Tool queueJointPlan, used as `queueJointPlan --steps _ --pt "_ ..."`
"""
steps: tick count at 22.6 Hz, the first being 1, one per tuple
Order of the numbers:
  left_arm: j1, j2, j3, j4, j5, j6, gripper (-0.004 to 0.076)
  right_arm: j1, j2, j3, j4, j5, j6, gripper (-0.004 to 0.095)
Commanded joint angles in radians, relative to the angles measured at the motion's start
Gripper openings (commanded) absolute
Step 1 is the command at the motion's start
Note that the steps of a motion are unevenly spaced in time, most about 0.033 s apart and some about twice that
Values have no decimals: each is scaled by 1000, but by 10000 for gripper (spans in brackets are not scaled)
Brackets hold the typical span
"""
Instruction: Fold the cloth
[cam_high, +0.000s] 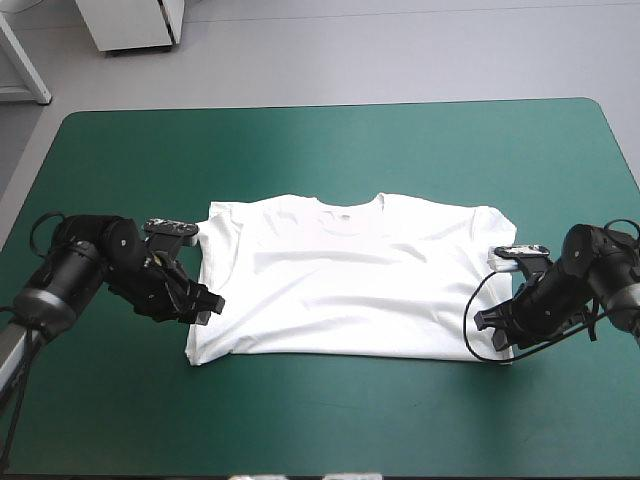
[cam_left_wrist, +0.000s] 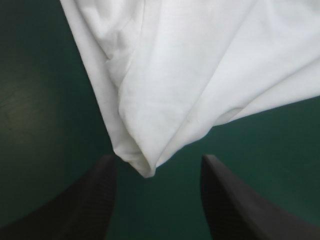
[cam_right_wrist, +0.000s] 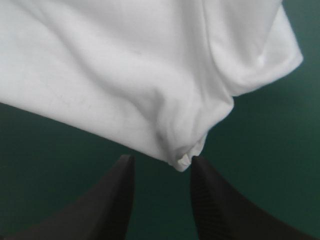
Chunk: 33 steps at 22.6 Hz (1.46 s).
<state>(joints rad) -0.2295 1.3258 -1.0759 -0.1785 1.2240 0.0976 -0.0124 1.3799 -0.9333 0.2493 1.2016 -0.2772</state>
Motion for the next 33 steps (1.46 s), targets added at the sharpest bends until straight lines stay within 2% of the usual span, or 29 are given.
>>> queueJointPlan --steps 1,5,8,11,16,22,30,32,33 --pt "-1 -97 -56 11 54 -13 428 2 -74 -43 6 51 9 460" --pt "1 -91 -173 160 -32 -53 427 2 -93 -118 8 51 30 460" --pt "33 -14 -258 202 -47 -53 428 2 -93 -189 8 49 43 459" --pt "107 132 -380 186 -118 -49 428 2 -93 -271 6 47 43 459" --pt "156 408 -538 62 -115 20 428 43 -89 -298 -16 38 41 459" --pt "158 565 -560 48 -164 22 427 79 -47 -307 -26 36 41 459" --pt "158 635 -561 3 -212 47 423 79 -41 -307 -19 36 41 459" --pt "158 649 -568 -4 -209 47 397 79 -41 -307 -14 43 41 459" --pt "158 650 -568 -34 -214 52 329 79 -41 -307 -4 44 41 459"
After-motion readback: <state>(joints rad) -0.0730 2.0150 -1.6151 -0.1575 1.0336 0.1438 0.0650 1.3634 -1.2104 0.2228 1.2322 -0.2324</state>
